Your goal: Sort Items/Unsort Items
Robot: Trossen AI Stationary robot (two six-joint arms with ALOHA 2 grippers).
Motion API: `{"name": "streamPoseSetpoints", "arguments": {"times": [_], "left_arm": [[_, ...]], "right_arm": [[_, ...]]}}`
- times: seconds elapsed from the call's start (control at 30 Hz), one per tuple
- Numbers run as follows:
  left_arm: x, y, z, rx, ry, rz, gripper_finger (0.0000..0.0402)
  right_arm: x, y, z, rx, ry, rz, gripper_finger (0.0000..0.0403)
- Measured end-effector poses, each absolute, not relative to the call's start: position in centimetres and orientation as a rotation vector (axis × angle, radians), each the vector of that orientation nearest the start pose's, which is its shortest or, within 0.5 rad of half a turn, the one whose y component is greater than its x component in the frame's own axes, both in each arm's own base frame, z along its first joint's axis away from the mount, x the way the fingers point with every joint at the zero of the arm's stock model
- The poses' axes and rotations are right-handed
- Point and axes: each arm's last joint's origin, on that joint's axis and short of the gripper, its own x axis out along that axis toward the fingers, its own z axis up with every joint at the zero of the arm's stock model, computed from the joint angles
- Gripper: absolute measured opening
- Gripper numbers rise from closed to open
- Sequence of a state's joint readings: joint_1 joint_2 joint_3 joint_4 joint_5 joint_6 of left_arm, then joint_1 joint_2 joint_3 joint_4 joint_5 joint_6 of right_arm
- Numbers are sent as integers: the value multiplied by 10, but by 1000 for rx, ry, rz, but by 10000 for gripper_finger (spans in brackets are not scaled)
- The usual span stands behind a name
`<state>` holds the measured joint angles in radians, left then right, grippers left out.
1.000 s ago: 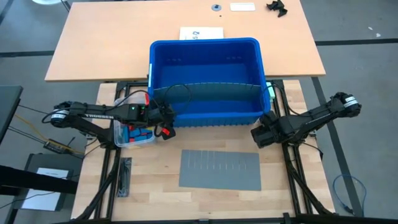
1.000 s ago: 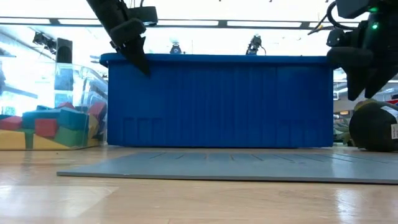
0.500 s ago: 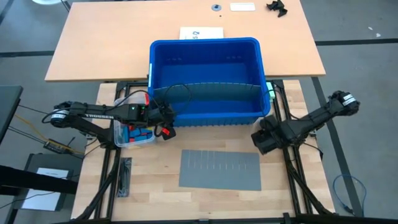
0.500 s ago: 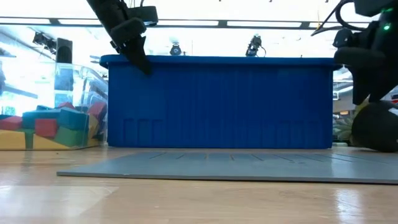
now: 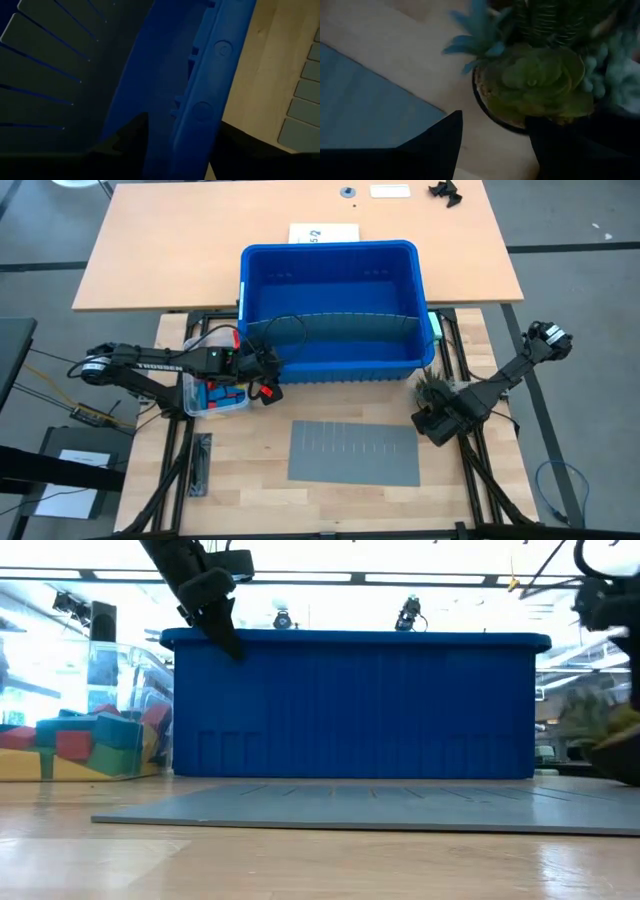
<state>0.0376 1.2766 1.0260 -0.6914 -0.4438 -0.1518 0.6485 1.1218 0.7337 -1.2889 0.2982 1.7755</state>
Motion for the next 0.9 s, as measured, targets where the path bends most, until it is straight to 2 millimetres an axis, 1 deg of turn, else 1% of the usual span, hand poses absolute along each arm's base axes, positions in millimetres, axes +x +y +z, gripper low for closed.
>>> {"name": "streamPoseSetpoints", "arguments": {"times": [0.17, 0.27, 0.4, 0.53, 0.63, 0.73, 0.9], "left_arm": [[250, 22, 278, 48, 891, 517, 186], [251, 22, 279, 67, 890, 515, 186], [254, 22, 293, 72, 848, 516, 186], [257, 23, 313, 94, 792, 518, 186], [258, 23, 326, 95, 746, 526, 186], [258, 23, 330, 94, 737, 527, 186], [257, 23, 329, 95, 750, 520, 186]], "right_arm": [[119, 93, 203, 634, 1172, -992, 226], [118, 95, 201, 619, 1182, -990, 226], [118, 95, 210, 602, 1183, -983, 226], [115, 91, 223, 531, 1171, -1029, 226], [113, 88, 226, 505, 1166, -1069, 226], [114, 87, 226, 512, 1149, -1068, 226], [121, 89, 226, 511, 1044, -1010, 226]]}}
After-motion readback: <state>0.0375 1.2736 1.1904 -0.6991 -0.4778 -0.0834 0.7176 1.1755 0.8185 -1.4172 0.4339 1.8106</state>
